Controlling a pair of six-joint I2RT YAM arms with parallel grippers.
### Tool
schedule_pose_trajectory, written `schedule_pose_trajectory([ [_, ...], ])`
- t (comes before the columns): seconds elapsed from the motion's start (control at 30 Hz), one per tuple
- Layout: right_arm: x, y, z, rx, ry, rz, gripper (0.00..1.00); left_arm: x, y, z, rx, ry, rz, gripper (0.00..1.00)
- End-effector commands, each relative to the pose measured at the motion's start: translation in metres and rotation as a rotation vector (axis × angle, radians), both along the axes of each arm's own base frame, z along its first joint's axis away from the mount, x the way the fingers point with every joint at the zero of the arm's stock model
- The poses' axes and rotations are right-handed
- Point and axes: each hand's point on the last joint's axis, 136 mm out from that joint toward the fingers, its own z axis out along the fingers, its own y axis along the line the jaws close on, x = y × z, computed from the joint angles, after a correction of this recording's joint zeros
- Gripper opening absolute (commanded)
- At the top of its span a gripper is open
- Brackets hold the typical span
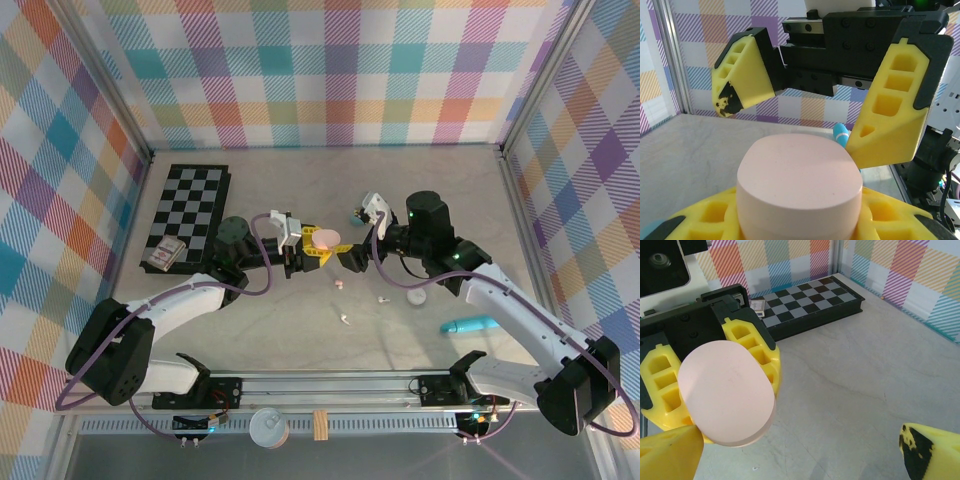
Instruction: Insert wireless bluetooth earbuds into charging case
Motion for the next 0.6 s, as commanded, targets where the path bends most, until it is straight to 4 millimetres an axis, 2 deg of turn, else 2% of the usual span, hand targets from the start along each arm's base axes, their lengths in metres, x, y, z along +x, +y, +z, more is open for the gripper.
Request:
schedule_pose_trajectory([
  [0.0, 0.012, -0.004, 0.034, 0.058, -0.089, -0.06, 0.99, -0.012, -0.002, 0.018, -0.025, -0.058, -0.066, 0.29],
  [0.57, 0.022, -0.011, 0.049, 0.095, -0.094, -0.144, 0.99, -0.016, 0.001, 0.014, -0.015, -0.057, -0.06, 0.28],
])
